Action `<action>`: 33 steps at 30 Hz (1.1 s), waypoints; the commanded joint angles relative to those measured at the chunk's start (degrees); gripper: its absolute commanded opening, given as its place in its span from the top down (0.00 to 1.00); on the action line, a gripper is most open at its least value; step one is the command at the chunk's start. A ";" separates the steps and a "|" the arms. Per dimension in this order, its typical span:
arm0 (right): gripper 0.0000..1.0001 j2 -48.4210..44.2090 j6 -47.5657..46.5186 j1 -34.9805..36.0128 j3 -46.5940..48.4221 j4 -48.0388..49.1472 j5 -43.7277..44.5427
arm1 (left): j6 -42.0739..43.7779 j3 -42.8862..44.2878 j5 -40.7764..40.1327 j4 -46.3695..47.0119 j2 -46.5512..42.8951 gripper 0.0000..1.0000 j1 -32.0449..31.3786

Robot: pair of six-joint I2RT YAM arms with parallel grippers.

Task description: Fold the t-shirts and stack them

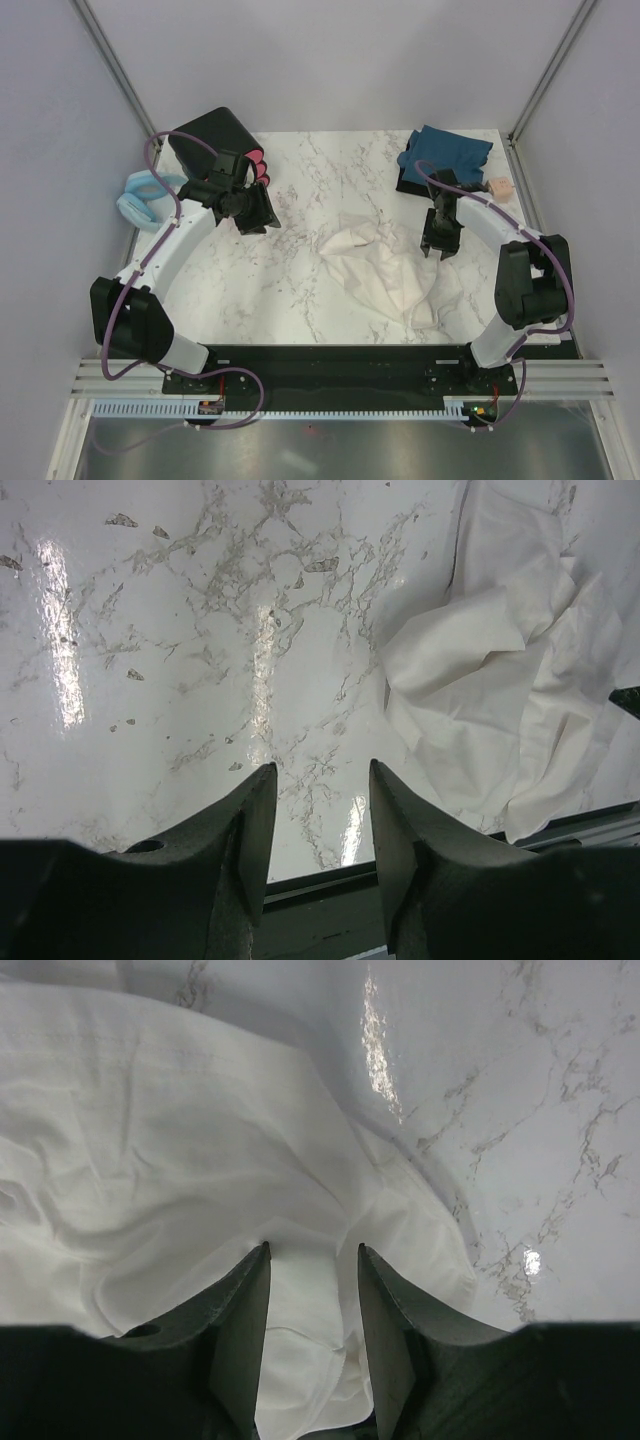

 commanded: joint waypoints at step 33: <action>1.00 -22.83 1.43 -1.08 3.99 5.33 -14.82 | 1.50 1.29 0.80 0.64 -0.80 0.51 -0.11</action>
